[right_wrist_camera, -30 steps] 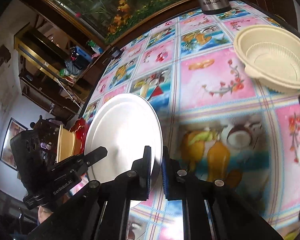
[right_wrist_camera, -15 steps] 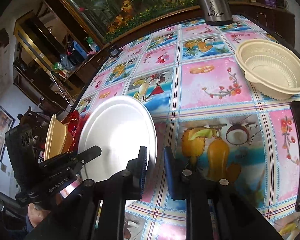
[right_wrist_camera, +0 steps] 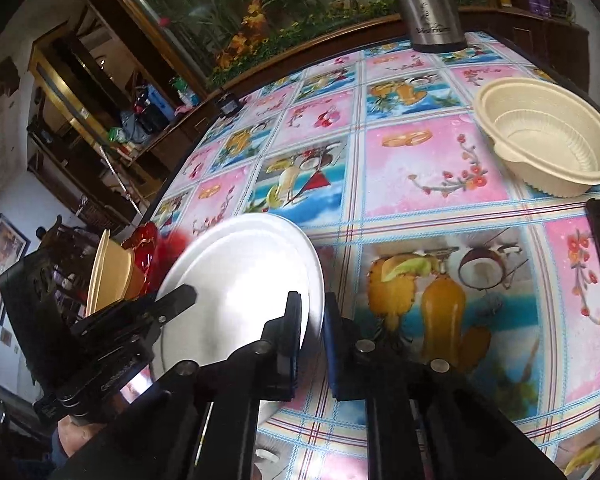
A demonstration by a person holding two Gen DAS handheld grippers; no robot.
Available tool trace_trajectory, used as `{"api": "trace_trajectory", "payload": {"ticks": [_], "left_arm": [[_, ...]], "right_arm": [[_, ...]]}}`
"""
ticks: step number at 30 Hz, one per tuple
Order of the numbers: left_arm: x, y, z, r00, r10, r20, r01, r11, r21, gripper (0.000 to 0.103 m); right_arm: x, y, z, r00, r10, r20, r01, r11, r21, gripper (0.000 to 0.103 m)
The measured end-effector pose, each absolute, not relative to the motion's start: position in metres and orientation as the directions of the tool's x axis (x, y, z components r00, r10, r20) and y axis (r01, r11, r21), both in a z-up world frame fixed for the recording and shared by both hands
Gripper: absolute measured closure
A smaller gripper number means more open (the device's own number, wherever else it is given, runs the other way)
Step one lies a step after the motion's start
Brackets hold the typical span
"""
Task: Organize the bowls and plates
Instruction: 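Lift the white plate with the left gripper toward the plate stack, then lower the white plate onto the plate stack with the left gripper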
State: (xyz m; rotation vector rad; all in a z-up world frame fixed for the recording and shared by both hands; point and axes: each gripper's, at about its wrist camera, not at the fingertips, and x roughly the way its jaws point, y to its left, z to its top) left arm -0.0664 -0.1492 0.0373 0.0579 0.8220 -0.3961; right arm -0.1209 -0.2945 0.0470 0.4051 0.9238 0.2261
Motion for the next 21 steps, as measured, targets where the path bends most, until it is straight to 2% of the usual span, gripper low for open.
{"api": "trace_trajectory", "payload": {"ticks": [6, 21], "left_arm": [[-0.070, -0.151, 0.041, 0.626, -0.327, -0.708, 0.373, 0.923, -0.097, 0.088], [-0.074, -0.143, 0.052, 0.658, -0.329, -0.677, 0.360, 0.927, -0.101, 0.088]], "right_arm": [[-0.121, -0.295, 0.048, 0.610, 0.331, -0.720, -0.008, 0.911, 0.412, 0.094], [-0.118, -0.294, 0.052, 0.609, 0.364, -0.704, -0.013, 0.893, 0.450, 0.094]]}}
